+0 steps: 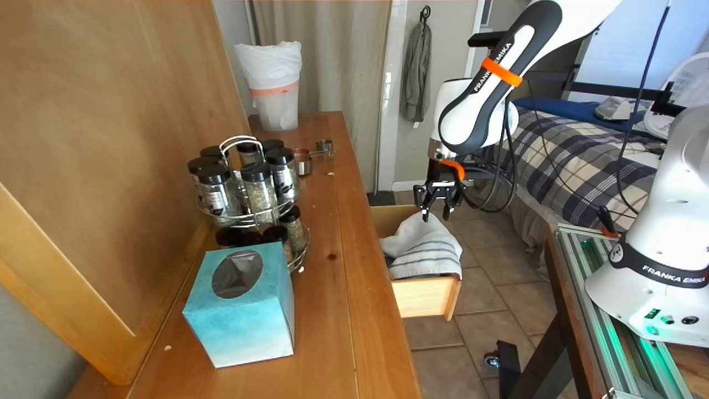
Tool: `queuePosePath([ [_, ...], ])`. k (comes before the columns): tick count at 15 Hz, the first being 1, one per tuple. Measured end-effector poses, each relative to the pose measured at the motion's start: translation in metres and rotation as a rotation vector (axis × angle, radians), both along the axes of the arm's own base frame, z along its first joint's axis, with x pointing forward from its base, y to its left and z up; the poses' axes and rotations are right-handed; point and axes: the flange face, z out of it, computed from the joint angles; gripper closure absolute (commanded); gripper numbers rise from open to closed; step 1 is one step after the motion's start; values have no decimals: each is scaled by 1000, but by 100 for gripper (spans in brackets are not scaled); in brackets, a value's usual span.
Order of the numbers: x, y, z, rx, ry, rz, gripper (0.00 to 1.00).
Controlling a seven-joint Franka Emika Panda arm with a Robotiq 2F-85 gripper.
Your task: Move the towel closer to the spice rack
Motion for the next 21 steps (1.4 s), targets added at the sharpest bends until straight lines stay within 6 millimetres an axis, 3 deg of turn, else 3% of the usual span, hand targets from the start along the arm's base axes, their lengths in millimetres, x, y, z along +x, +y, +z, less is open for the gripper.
queuePosePath([
  [1, 0, -2, -6, 0, 13, -7, 23],
  [4, 1, -8, -21, -2, 43, -20, 43],
  [5, 1, -9, -26, -2, 51, -24, 39],
  [9, 4, -12, -42, -4, 83, -38, 50],
  [11, 5, -12, -49, -2, 98, -40, 49],
  [13, 6, -12, -54, 2, 113, -40, 74],
  [16, 9, -11, -58, 8, 127, -35, 96],
  [21, 10, -10, -55, 13, 130, -33, 97],
])
